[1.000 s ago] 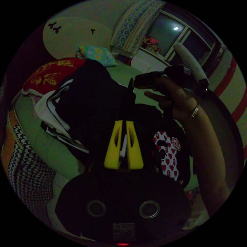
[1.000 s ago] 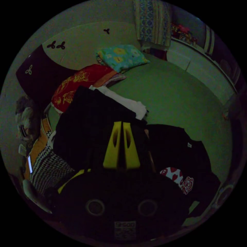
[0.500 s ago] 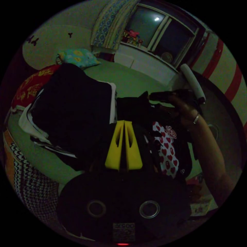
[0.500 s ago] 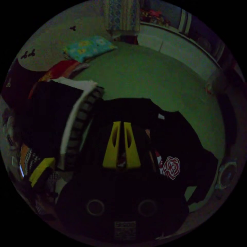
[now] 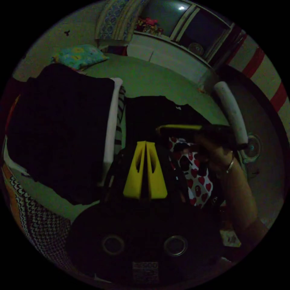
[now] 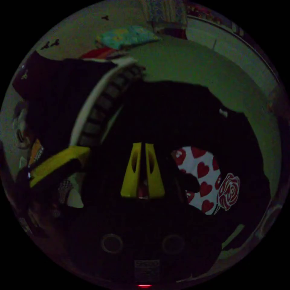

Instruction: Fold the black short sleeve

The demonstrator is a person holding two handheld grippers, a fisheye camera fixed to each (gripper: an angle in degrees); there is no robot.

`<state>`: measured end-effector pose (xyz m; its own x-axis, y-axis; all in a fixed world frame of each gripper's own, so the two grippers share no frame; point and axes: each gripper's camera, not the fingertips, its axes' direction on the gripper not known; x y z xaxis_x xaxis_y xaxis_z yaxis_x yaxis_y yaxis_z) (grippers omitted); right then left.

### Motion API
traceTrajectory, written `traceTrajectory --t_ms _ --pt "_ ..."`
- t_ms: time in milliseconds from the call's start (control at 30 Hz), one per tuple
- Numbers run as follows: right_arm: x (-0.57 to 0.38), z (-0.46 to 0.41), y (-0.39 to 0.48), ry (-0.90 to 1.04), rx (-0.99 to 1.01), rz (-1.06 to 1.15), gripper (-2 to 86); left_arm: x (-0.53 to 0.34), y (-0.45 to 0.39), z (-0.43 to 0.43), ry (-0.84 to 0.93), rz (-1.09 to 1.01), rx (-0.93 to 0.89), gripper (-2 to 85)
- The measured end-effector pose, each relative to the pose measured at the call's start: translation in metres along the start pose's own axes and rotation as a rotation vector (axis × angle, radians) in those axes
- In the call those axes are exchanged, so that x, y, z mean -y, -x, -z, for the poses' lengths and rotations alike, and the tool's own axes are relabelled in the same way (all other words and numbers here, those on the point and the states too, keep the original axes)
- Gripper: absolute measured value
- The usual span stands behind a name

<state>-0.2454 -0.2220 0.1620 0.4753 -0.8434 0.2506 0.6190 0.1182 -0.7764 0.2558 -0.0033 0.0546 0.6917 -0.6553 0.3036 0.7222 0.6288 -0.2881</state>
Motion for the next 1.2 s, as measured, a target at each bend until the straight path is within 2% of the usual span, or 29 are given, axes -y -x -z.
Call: traceTrajectory --t_ms 133,233,467,567,633,833,1033,1200 --pt "-0.028 0.035 -0.060 -0.015 0.103 -0.065 -1.4 0.006 -0.054 -0.038 -0.012 -0.015 0.045 0.2" --pt "-0.059 0.084 -0.105 -0.133 0.148 -0.059 -1.6 0.009 -0.095 -0.067 -0.024 -0.041 0.007 0.3" --pt "-0.172 0.198 -0.259 -0.252 -0.038 -0.151 -1.5 0.016 -0.209 -0.138 -0.027 -0.168 -0.055 1.4" --pt "-0.226 0.246 -0.341 -0.269 -0.099 -0.262 -1.4 0.016 -0.278 -0.174 -0.020 -0.324 -0.107 3.5" --pt "-0.257 0.275 -0.389 -0.279 -0.122 -0.333 -0.8 0.010 -0.337 -0.203 -0.017 -0.478 -0.181 5.6" --pt "-0.320 0.346 -0.527 -0.274 -0.095 -0.516 3.9 0.010 -0.481 -0.283 0.060 -0.619 -0.354 8.8" --pt "-0.342 0.383 -0.621 -0.259 -0.069 -0.614 4.4 0.026 -0.609 -0.366 0.096 -0.654 -0.436 10.8" --pt "-0.351 0.408 -0.671 -0.248 -0.067 -0.613 3.7 0.033 -0.681 -0.431 0.126 -0.630 -0.460 11.2"
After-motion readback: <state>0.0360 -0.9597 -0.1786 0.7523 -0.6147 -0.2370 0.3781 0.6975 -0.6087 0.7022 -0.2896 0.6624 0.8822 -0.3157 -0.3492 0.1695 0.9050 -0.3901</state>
